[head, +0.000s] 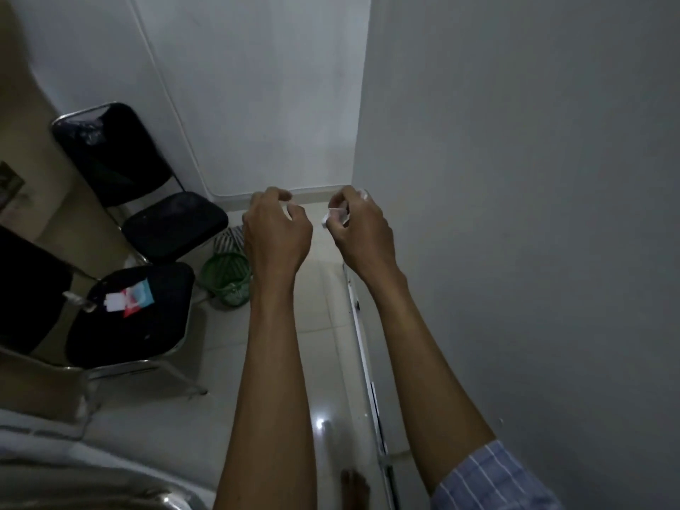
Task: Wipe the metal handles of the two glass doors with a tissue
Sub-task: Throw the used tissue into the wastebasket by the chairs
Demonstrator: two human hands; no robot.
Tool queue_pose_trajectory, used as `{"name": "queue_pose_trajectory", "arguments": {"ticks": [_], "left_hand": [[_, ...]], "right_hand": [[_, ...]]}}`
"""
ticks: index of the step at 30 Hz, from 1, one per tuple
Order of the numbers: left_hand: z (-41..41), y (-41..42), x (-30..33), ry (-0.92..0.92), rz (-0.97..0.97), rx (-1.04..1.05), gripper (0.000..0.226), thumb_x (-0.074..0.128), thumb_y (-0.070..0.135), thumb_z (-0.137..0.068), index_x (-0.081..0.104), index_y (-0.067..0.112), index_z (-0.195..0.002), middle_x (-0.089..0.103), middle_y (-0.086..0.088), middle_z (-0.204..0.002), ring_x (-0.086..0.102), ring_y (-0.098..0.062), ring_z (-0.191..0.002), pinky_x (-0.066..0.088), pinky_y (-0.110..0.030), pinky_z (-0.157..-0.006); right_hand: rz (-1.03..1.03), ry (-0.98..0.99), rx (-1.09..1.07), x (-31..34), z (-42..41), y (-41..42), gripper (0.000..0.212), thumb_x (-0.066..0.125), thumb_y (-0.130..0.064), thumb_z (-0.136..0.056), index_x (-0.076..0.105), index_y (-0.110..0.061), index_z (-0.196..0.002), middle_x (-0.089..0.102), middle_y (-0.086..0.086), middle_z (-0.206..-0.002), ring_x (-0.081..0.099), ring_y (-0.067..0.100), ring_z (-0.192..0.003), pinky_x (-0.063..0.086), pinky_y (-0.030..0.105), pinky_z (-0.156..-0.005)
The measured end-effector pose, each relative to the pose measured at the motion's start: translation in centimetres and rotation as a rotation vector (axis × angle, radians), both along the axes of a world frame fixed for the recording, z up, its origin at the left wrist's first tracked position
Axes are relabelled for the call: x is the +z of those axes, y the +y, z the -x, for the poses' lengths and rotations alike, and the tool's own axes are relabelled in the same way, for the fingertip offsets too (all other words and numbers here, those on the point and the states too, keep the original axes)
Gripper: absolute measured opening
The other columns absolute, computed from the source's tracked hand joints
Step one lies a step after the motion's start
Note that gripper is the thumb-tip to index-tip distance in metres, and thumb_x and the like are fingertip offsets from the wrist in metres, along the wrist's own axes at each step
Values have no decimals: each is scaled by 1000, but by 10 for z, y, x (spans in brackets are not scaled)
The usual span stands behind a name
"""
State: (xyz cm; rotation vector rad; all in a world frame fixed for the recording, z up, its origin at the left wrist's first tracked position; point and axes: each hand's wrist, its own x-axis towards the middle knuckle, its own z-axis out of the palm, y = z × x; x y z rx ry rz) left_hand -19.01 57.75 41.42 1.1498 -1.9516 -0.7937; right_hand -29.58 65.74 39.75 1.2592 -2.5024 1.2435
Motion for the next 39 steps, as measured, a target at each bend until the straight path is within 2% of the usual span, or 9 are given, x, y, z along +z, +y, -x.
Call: {"name": "queue_pose_trajectory", "arguments": {"ticks": [3,6,9,13,18,22,32,36,39], "left_hand": [[-2,-27,-10,-7,0,19,28,53,18,-101,68,10,-124,63,-11,-130,59,-28,-121,49,-37,-99],[-6,-55,-19,-76,27,30,32,52,23,-103,66,12,-129,63,-9,-132,56,-30,-123,48,-39,-98],[-6,-83,-26,-137,25,92,35,49,29,-107,65,14,-134,60,-9,-136,50,-29,-123,41,-33,-89],[-2,-120,-35,-173,-15,132,37,49,30,-108,63,13,-137,57,-11,-142,48,-31,-127,35,-30,-88],[-9,-192,-54,-250,-9,225,37,51,32,-105,64,13,-134,59,-13,-139,53,-35,-124,44,-44,-101],[-17,-251,-61,-300,-9,274,38,52,34,-103,65,13,-131,62,-12,-134,58,-35,-120,46,-46,-104],[38,-365,-71,-317,-88,250,37,52,32,-105,63,14,-136,58,-11,-142,55,-35,-125,46,-44,-102],[67,-419,-84,-321,-114,242,37,51,32,-106,61,16,-138,57,-10,-143,53,-32,-127,45,-42,-102],[95,-474,-98,-312,-153,271,38,51,32,-106,60,16,-140,56,-9,-144,52,-32,-129,44,-42,-105]], "right_hand": [[-35,-16,59,-16,8,-33,5,57,-22,-97,60,-22,-102,60,-1,-106,61,14,-79,54,35,-67],[-62,-15,129,-27,13,-69,6,57,-22,-99,60,-20,-103,60,0,-106,61,15,-79,54,35,-65],[-69,0,206,-32,18,-108,6,57,-21,-100,61,-19,-104,61,2,-108,60,14,-78,44,26,-59],[-38,-19,292,-37,29,-164,7,57,-21,-98,62,-20,-103,58,-1,-104,57,12,-80,34,21,-58],[-37,-78,427,-56,41,-257,7,55,-19,-97,61,-20,-101,56,-3,-101,61,15,-82,39,20,-61],[-40,-97,545,-65,41,-322,7,57,-14,-98,58,-21,-97,57,3,-101,59,13,-80,49,23,-68],[-51,-126,636,-75,84,-428,8,54,-15,-97,59,-19,-100,58,2,-100,54,5,-78,40,15,-66],[-87,-121,646,-94,114,-481,9,52,-19,-95,59,-21,-100,57,0,-99,57,11,-79,52,31,-73],[-139,-102,686,-107,140,-534,8,51,-22,-96,58,-24,-100,57,0,-101,57,9,-77,54,36,-75]]}}
